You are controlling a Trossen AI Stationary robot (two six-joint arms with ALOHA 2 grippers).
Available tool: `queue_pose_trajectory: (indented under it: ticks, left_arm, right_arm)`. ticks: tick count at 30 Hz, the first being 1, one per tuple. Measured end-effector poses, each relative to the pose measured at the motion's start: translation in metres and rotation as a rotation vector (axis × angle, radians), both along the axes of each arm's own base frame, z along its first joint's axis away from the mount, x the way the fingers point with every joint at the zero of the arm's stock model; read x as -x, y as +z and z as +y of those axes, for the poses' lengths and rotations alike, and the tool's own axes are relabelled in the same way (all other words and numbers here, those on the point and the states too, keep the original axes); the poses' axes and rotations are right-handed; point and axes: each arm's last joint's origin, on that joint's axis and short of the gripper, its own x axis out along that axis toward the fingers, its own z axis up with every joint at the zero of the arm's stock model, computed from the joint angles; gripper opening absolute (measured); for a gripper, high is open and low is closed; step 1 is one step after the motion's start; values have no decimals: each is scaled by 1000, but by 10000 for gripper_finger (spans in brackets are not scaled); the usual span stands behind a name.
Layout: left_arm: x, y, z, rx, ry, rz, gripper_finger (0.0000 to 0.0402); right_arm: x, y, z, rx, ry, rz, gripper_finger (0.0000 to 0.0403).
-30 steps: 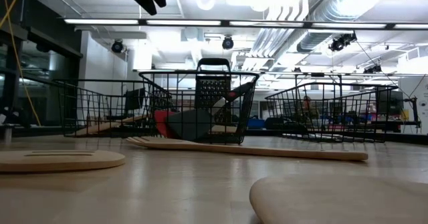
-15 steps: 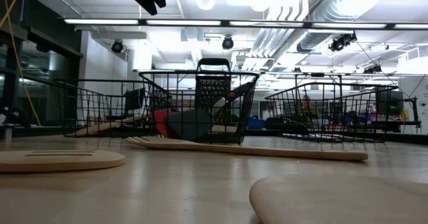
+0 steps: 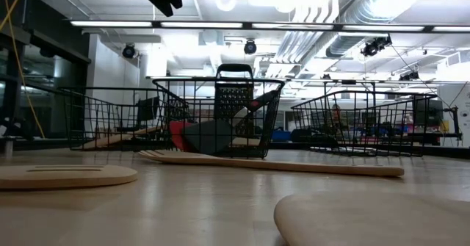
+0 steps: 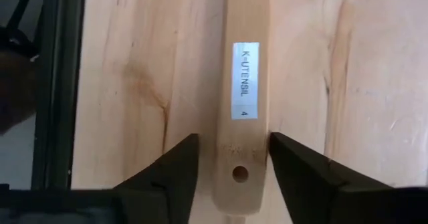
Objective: Pick & Place Kitchen Items
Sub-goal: Put the light brown wooden spatula into the left wire basket
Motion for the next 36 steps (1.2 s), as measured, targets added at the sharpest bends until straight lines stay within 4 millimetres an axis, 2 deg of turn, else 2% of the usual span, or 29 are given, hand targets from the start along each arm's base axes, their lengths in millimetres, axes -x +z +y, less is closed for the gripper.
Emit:
queue_pose_trajectory:
  ticks: [9,16,24,36]
  left_arm:
    - [0,0,0,1,0,-1,186]
    - [0,0,0,4,-2,0,186]
    - [0,0,0,4,-1,0,186]
    - [0,0,0,15,-6,1,186]
  right_arm:
    - [1,0,-2,11,-13,14,97]
    - [1,1,-2,4,-13,18,96]
    - [2,16,-8,-28,-21,3,96]
    - [3,18,-10,-21,-52,3,95]
